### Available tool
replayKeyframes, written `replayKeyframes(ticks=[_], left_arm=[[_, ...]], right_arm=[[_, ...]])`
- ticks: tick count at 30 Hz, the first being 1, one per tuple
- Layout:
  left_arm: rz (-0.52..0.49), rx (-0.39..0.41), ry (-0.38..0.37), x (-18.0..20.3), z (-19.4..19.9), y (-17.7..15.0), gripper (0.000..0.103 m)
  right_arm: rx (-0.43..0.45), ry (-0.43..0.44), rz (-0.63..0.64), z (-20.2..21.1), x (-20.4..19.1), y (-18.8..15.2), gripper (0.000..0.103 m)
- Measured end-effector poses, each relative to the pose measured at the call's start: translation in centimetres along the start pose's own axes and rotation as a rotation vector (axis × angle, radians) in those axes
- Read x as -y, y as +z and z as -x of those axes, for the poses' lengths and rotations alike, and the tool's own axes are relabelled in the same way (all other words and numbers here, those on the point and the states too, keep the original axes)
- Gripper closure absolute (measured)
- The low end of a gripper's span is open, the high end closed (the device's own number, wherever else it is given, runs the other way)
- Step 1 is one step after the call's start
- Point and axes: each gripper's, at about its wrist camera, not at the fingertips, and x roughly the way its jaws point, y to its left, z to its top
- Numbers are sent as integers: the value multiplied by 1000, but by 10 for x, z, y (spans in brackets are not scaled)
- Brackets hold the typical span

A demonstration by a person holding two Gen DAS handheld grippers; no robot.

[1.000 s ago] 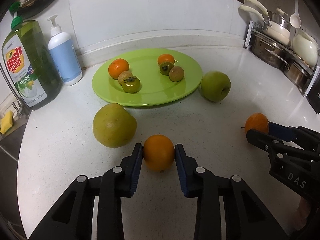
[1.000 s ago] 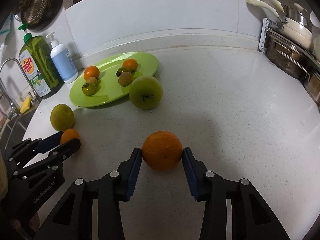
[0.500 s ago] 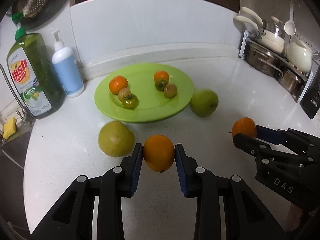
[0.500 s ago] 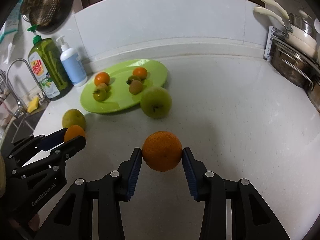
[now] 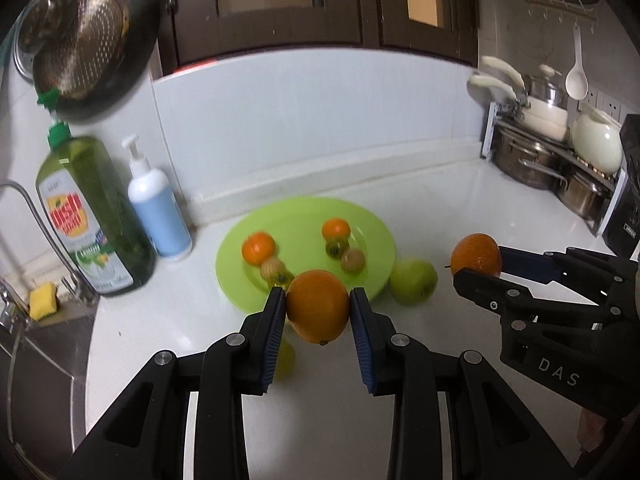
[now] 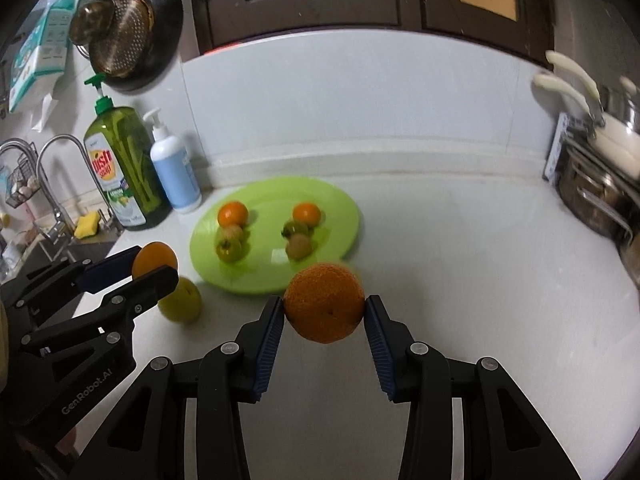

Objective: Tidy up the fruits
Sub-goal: 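Carry the orange in the left tool while the right tool carries its orange over the plate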

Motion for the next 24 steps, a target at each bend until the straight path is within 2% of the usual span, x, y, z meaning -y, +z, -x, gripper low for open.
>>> replayKeyframes(ticks=[11, 24], left_arm=[[-6, 30, 12, -5, -13, 29, 70], [-18, -33, 19, -24, -72, 61, 70]], right_arm=[[56, 18, 58, -6, -2, 40, 60], [1, 62, 122, -63, 0, 81, 60]])
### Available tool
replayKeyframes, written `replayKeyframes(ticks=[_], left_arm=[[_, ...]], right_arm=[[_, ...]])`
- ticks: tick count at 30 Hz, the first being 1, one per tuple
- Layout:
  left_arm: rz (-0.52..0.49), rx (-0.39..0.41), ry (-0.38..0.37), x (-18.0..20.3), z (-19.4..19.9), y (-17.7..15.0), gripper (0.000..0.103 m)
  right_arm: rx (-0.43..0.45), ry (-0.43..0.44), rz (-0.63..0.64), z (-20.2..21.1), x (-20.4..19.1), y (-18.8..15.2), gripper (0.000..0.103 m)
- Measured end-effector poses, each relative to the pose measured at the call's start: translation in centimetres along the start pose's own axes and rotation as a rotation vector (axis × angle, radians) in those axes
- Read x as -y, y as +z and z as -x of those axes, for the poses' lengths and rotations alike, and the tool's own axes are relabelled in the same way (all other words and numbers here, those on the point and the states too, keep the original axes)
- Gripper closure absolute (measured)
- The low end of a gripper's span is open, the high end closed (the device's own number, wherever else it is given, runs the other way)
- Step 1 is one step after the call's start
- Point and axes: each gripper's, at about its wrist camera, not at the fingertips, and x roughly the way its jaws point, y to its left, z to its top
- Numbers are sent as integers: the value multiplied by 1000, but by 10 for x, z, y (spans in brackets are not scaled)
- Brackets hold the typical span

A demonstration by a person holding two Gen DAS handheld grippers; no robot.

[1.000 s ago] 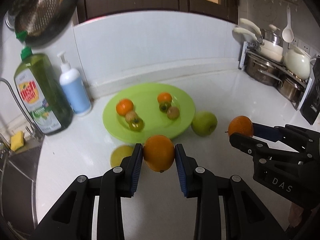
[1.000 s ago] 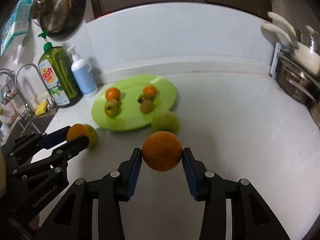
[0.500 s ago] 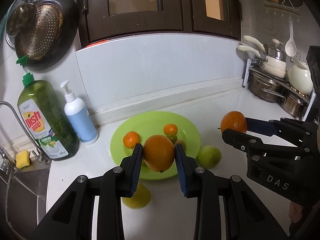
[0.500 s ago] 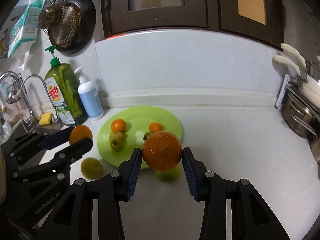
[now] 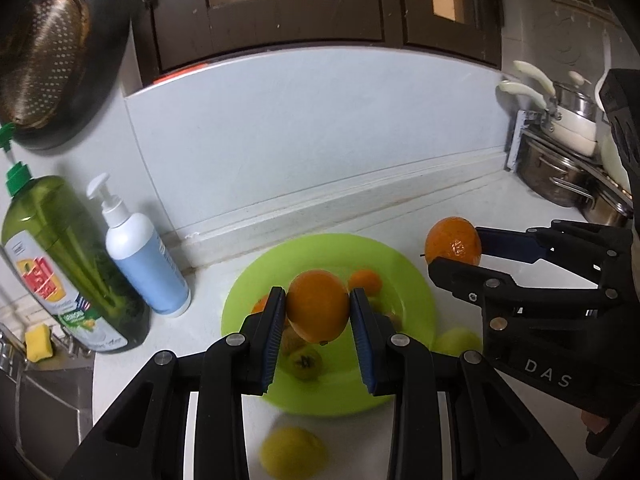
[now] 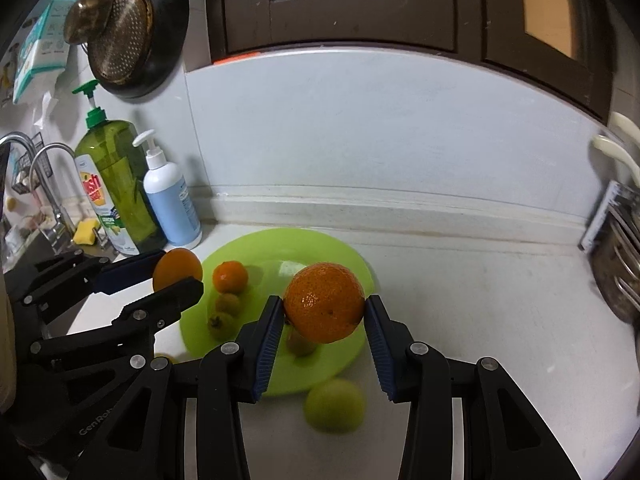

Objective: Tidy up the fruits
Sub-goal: 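Carry the orange in the left tool while the right tool carries its orange over the plate, then open the left tool onto the plate while the right tool releases its orange there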

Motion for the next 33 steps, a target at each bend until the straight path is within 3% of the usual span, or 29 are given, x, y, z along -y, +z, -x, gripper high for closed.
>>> replayKeyframes(ticks=[7, 20, 33], left_arm=[[-14, -43, 10, -13, -37, 14, 70], [10, -196, -9, -43, -105, 16, 70], [15, -208, -9, -45, -113, 18, 68]], right_arm=[[-54, 24, 31, -44, 6, 21, 60], [-171, 70, 41, -115, 10, 39, 60], [-207, 80, 31, -136, 11, 40, 60]])
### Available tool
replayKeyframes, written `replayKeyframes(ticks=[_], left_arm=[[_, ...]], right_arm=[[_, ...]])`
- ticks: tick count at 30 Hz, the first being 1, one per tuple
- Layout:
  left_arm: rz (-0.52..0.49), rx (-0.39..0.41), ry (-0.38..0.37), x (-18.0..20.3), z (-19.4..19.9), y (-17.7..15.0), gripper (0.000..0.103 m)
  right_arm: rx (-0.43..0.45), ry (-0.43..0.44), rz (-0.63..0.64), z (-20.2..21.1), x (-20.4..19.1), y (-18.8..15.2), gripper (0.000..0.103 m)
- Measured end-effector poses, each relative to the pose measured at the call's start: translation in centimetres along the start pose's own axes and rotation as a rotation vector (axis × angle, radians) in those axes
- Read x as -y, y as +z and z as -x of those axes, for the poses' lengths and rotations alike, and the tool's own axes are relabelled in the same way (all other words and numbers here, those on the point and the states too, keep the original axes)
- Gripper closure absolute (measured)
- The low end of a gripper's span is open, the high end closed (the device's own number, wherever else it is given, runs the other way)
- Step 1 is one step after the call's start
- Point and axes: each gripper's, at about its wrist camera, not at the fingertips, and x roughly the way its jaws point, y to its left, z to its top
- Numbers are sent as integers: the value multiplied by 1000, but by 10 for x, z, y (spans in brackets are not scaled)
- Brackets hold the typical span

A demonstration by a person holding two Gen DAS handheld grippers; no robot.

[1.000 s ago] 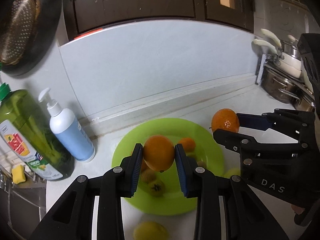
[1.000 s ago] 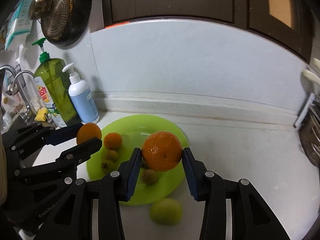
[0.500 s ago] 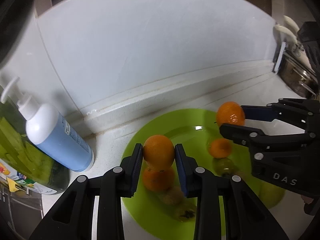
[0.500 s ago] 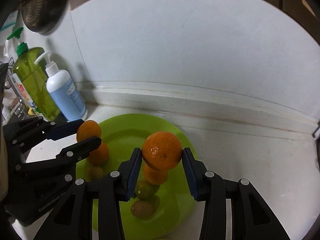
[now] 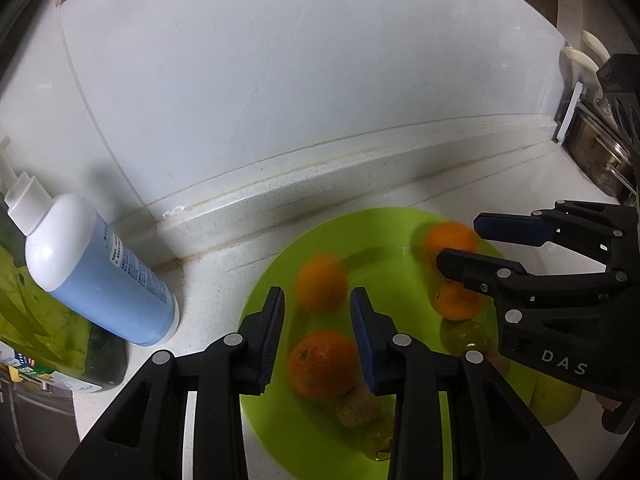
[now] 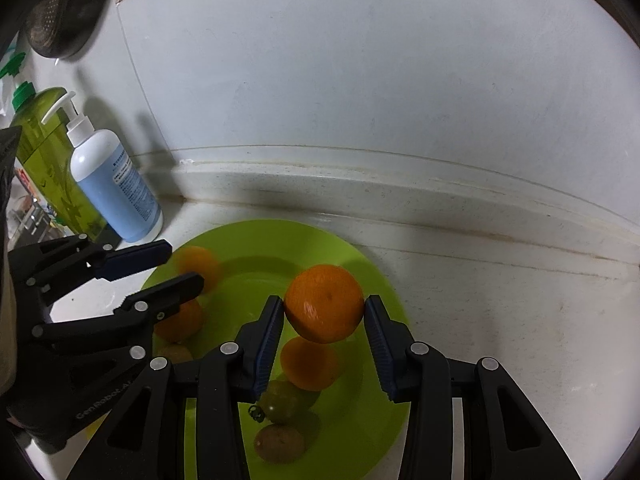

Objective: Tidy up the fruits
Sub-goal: 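Open the left tool onto the plate while the right tool releases its orange there, then withdraw both open tools toward the large pear and the green apple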

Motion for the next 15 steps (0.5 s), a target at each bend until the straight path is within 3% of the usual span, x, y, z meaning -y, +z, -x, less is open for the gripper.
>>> replayKeyframes(ticks=[15], left_arm=[[54, 113, 4, 7, 76, -22, 60]], right_arm=[[130, -8, 3, 67, -19, -19, 60]])
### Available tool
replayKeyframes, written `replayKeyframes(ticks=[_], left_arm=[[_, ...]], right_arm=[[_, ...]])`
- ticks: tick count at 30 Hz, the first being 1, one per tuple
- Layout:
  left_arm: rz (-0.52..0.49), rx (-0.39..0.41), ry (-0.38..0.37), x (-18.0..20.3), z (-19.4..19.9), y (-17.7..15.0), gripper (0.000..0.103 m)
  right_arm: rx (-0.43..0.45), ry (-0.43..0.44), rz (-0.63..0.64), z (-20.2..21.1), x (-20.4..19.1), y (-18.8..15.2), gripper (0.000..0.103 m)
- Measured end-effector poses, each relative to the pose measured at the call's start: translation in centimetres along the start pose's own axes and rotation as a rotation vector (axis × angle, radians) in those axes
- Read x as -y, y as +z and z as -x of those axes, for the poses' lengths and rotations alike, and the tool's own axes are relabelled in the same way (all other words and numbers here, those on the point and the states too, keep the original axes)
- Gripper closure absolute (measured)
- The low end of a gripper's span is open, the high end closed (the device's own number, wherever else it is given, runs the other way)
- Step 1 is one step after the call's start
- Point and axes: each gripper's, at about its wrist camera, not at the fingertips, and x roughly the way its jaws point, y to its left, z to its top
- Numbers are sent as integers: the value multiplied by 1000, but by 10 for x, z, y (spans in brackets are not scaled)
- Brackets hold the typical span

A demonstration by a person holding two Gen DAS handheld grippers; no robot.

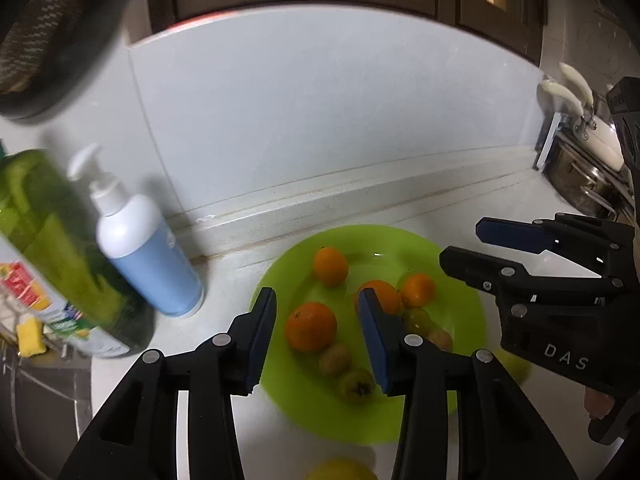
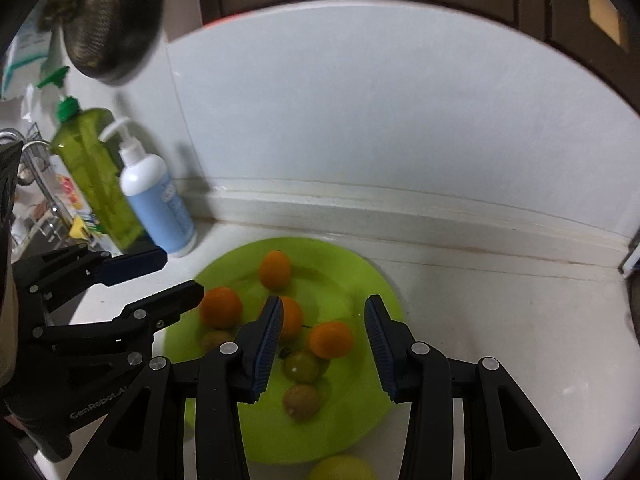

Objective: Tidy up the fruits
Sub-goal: 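Withdraw both open tools toward the large pear and the green apple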

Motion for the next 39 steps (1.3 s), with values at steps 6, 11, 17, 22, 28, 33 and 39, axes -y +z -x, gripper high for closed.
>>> replayKeyframes(ticks=[6, 11, 17, 22, 28, 33, 39], left_arm=[[40, 49, 15, 0, 40, -11, 52], [47, 77, 53, 2, 67, -25, 46], [64, 103, 80, 7, 94, -42, 37], [67, 112, 107, 13, 107, -58, 29], [82, 97, 127, 17, 116, -78, 21], [93, 68, 134, 20, 112, -95, 19], [102, 54, 157, 19, 103, -112, 17]], right_arm=[[67, -9, -13, 40, -9, -9, 53], [108, -28, -12, 69, -16, -18, 51], [130, -60, -10, 89, -24, -35, 46], [133, -67, -27, 100, -26, -50, 46], [132, -92, -27, 111, -26, -70, 39], [109, -108, -36, 111, -25, -85, 39], [74, -120, -64, 102, -21, -101, 39]])
